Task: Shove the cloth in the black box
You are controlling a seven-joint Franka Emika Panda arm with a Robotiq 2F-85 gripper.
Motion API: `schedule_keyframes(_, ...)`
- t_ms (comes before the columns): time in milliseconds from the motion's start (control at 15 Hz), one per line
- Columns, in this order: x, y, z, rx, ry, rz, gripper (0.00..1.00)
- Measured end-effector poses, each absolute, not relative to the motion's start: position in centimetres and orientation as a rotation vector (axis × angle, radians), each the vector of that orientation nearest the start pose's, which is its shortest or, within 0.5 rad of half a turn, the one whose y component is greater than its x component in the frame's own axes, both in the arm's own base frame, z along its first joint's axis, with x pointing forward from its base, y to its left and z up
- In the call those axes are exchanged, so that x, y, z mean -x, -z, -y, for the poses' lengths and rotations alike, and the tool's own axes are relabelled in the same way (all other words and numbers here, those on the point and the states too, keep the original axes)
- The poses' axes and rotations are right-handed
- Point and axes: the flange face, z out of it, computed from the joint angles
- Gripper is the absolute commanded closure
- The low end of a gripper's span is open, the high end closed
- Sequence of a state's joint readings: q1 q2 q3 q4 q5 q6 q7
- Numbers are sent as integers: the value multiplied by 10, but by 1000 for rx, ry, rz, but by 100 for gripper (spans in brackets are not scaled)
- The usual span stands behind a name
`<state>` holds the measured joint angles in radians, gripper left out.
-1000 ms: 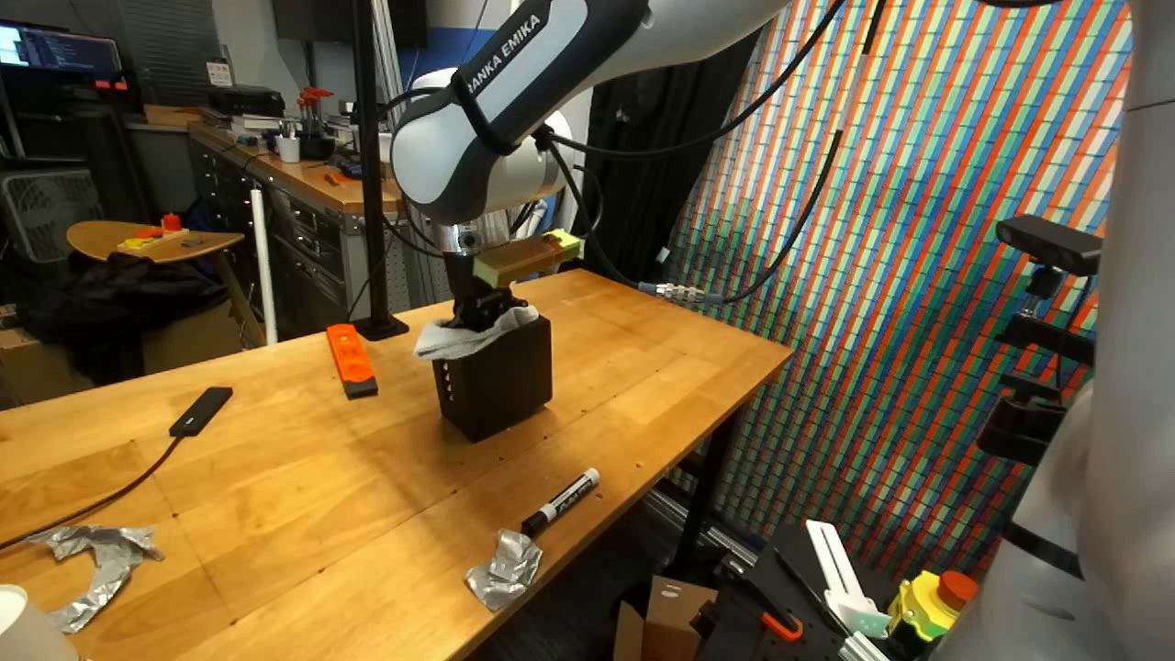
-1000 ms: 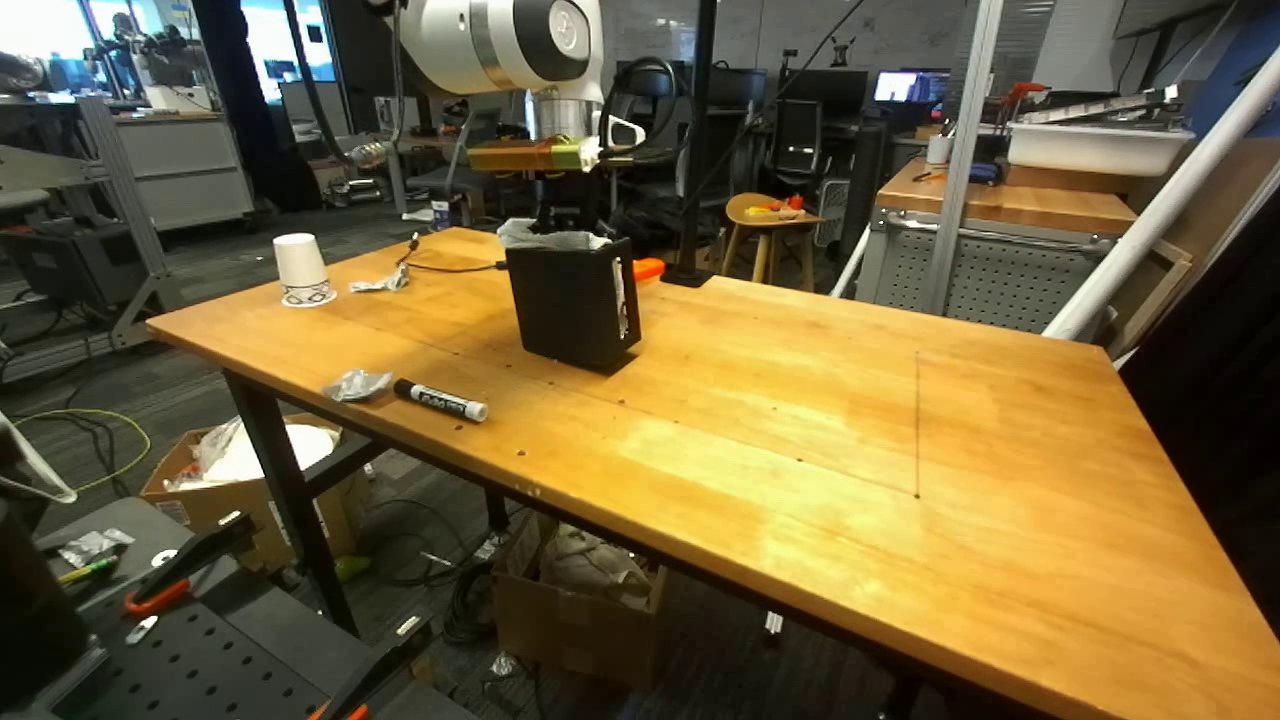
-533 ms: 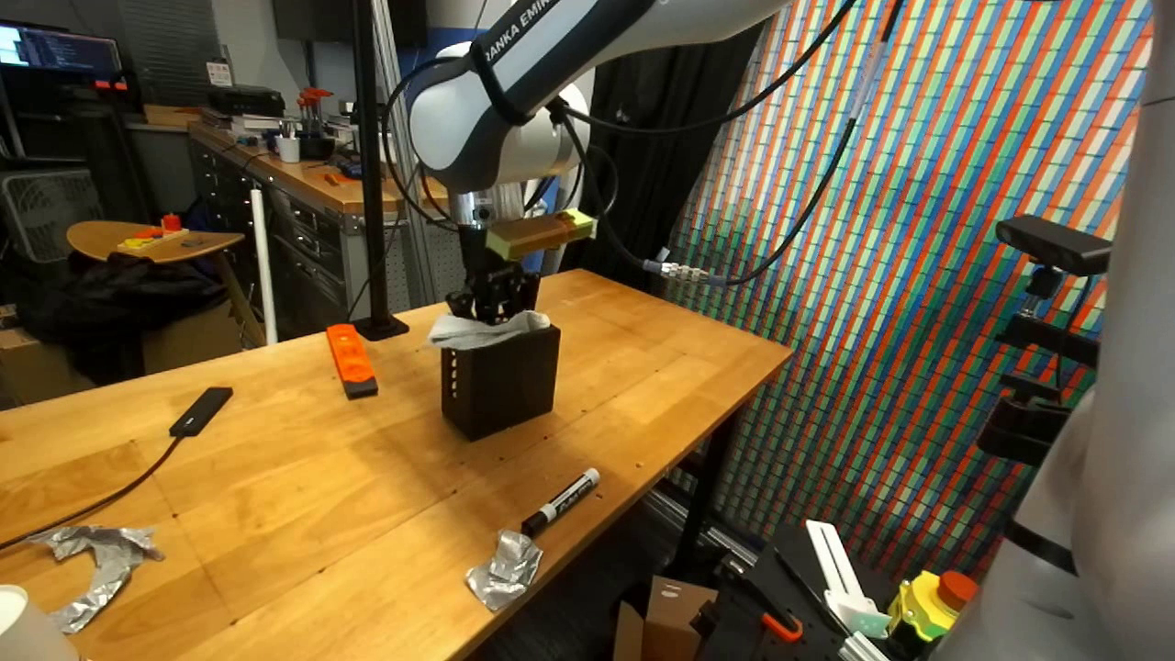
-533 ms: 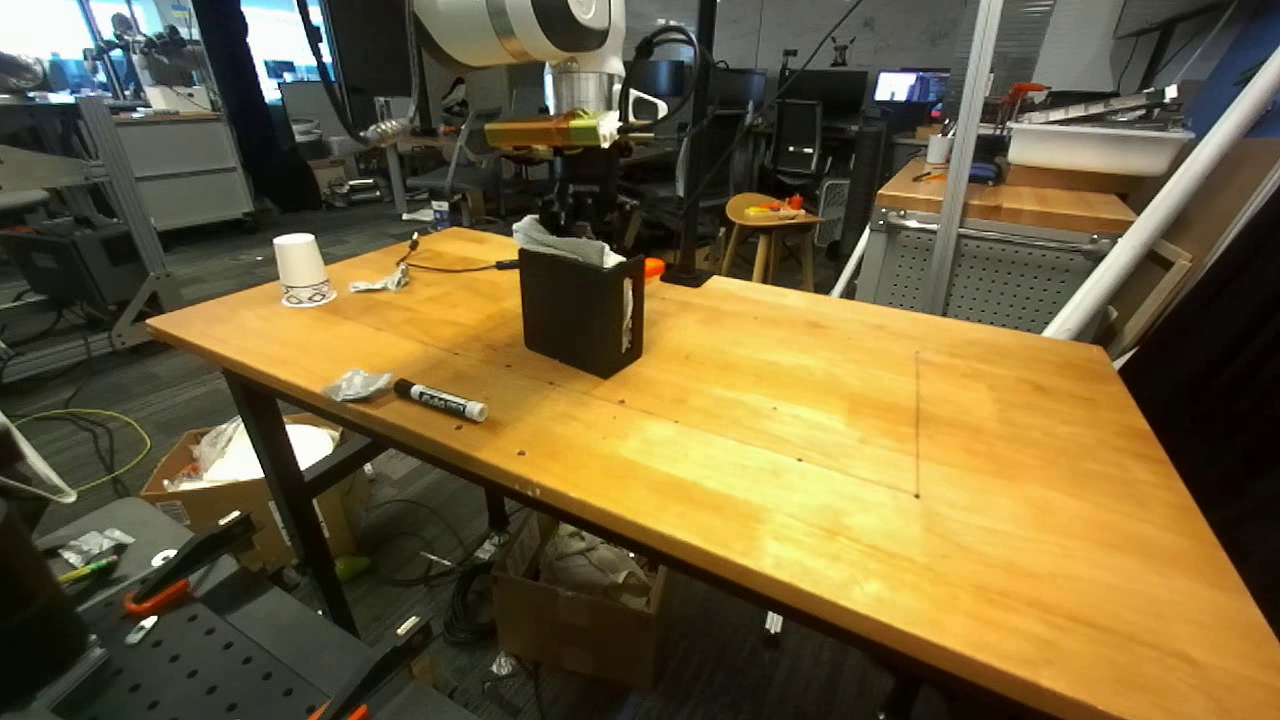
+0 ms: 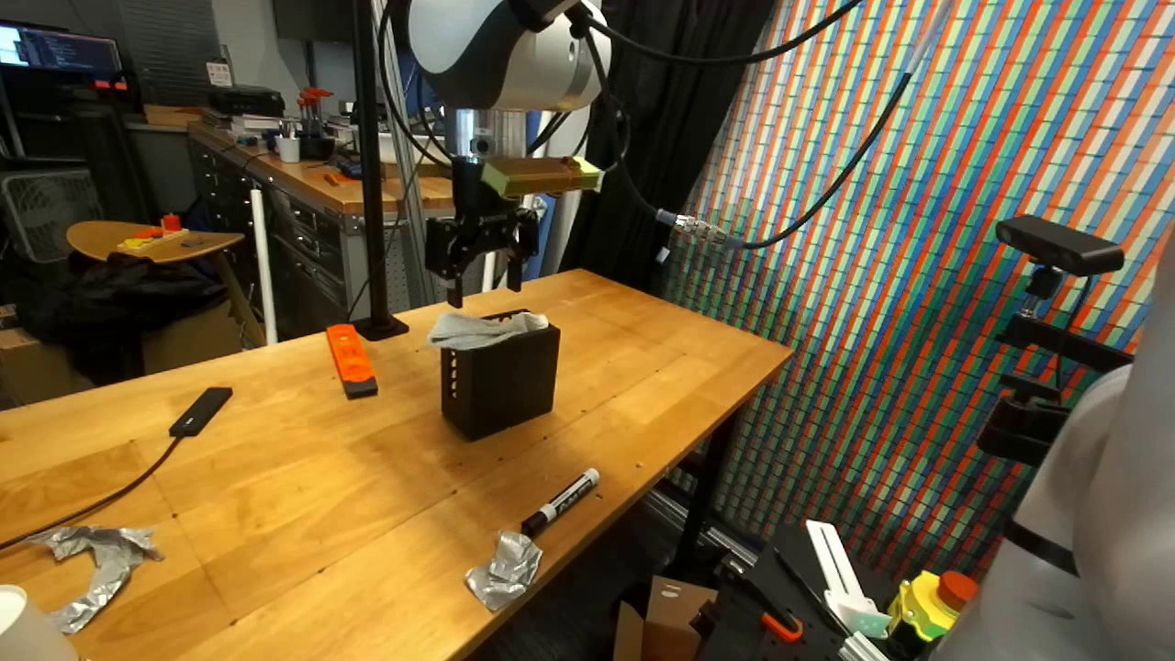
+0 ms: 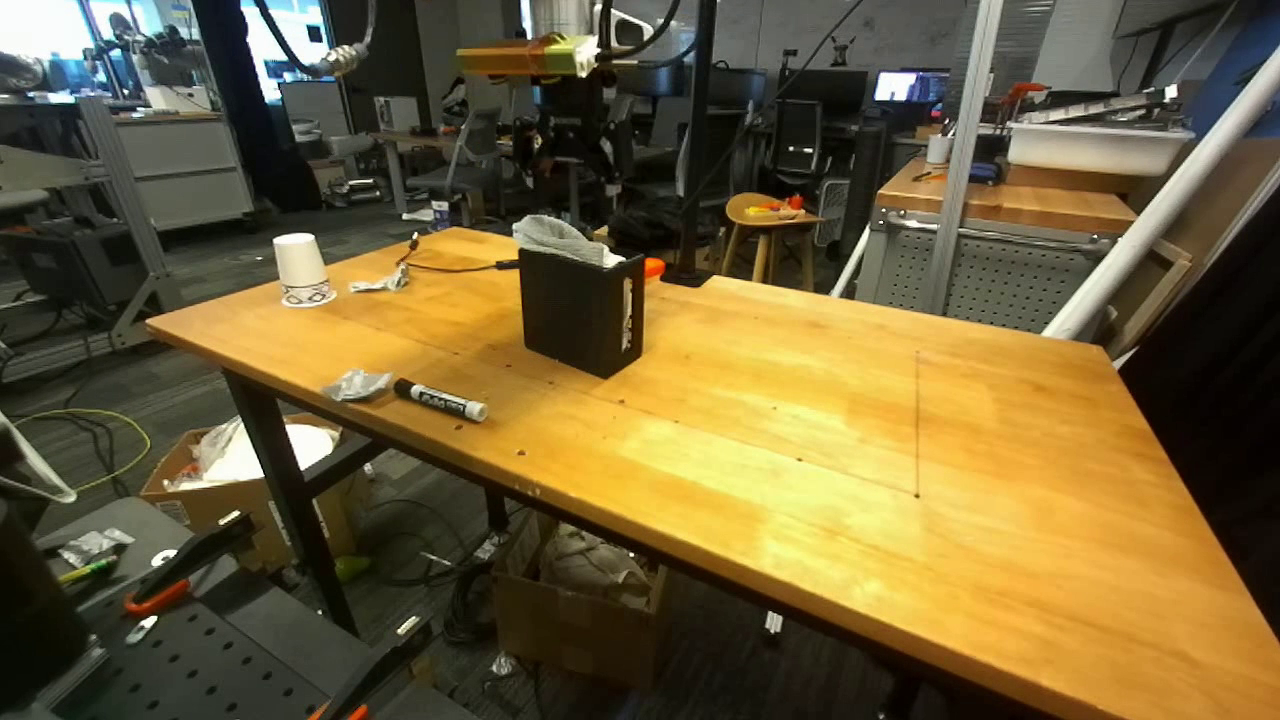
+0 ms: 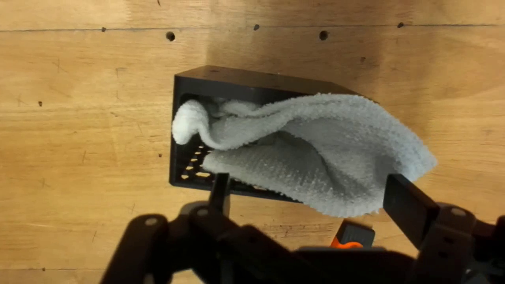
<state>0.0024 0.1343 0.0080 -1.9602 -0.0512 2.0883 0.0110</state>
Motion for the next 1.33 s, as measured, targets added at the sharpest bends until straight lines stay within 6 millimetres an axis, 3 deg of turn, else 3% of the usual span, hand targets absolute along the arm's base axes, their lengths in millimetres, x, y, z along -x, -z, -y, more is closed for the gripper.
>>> schedule_keyframes(267, -568, -407, -36, 3155, -26, 104, 15)
schedule_keyframes(600, -551, -402, -80, 3148, -34, 231, 13)
schedule_keyframes(1067, -550, -405, -128, 3243, 175, 572, 11)
schedule_keyframes(1333, -546, -398, -142, 3303, 267, 770, 13)
